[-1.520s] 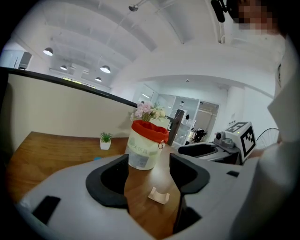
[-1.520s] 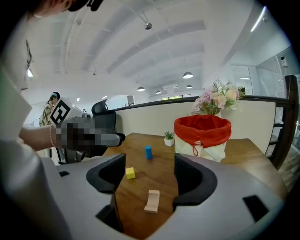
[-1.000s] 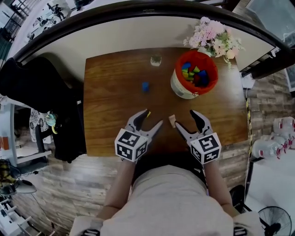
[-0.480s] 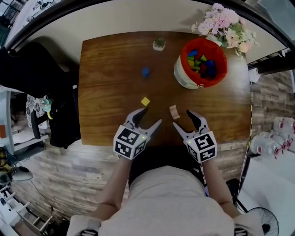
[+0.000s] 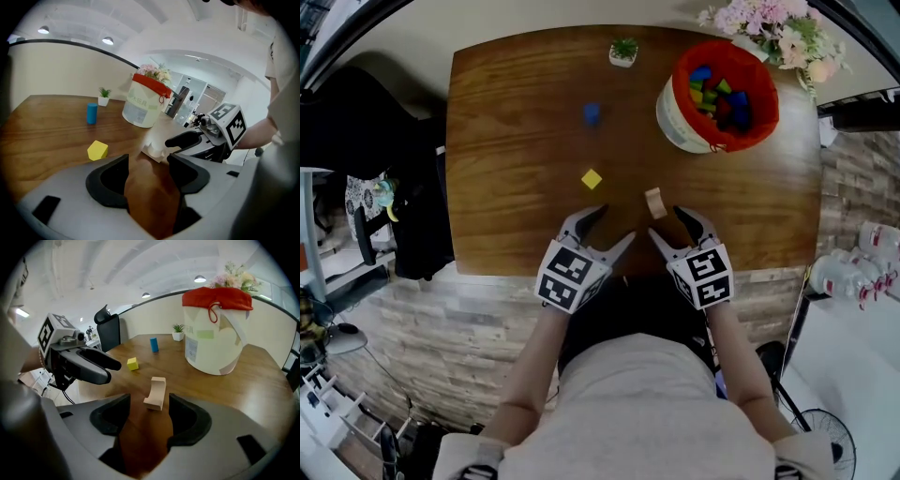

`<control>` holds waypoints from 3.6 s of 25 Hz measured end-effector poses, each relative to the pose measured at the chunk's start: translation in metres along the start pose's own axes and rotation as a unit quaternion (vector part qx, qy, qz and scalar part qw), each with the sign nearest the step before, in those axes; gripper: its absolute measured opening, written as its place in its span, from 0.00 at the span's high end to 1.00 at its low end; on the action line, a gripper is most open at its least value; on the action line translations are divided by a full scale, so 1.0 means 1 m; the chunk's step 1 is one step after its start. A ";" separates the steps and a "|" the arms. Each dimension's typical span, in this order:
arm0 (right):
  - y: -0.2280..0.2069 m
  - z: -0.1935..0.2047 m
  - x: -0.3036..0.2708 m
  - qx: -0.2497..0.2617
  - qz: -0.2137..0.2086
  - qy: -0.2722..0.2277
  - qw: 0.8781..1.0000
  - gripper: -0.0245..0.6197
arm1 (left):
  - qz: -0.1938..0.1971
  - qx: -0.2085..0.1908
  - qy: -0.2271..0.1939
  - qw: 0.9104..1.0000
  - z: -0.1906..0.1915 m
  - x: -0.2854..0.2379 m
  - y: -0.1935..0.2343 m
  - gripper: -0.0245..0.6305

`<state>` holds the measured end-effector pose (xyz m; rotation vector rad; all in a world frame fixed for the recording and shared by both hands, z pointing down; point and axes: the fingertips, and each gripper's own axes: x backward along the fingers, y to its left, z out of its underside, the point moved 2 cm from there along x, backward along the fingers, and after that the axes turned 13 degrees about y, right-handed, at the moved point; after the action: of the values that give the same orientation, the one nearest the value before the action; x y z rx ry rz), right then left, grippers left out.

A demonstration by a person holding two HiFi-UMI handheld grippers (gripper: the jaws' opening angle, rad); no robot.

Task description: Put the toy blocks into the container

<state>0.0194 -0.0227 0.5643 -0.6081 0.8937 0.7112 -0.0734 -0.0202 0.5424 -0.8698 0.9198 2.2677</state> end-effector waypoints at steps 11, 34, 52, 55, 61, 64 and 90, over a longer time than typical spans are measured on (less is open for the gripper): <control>-0.007 0.004 -0.030 -0.019 0.036 0.015 0.999 0.69 | 0.004 0.003 0.000 1.000 0.002 -0.006 0.002 0.55; -0.015 -0.029 0.002 -0.025 0.026 -0.042 0.998 0.72 | -0.008 0.004 -0.022 1.000 -0.020 -0.004 0.001 0.57; -0.015 -0.119 0.074 0.003 0.003 -0.155 0.988 0.72 | -0.037 -0.008 -0.113 0.993 -0.087 0.035 0.013 0.57; -0.019 -0.133 0.090 0.012 0.004 -0.181 0.983 0.72 | -0.044 -0.011 -0.133 0.990 -0.102 0.044 0.013 0.58; -0.026 -0.156 0.118 0.026 0.017 -0.221 0.975 0.72 | -0.041 -0.010 -0.178 0.983 -0.132 0.065 0.010 0.61; -0.029 -0.163 0.129 0.041 0.038 -0.234 0.971 0.72 | -0.044 -0.013 -0.190 0.981 -0.144 0.073 0.009 0.62; -0.146 -0.168 0.148 -0.009 0.141 -0.247 0.959 0.72 | -0.021 -0.066 -0.149 0.986 -0.183 0.037 -0.018 0.64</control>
<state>0.1152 -0.1926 0.3809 -0.2950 0.5091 1.0734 -0.0191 -0.1370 0.4056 -0.5750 0.6182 2.3603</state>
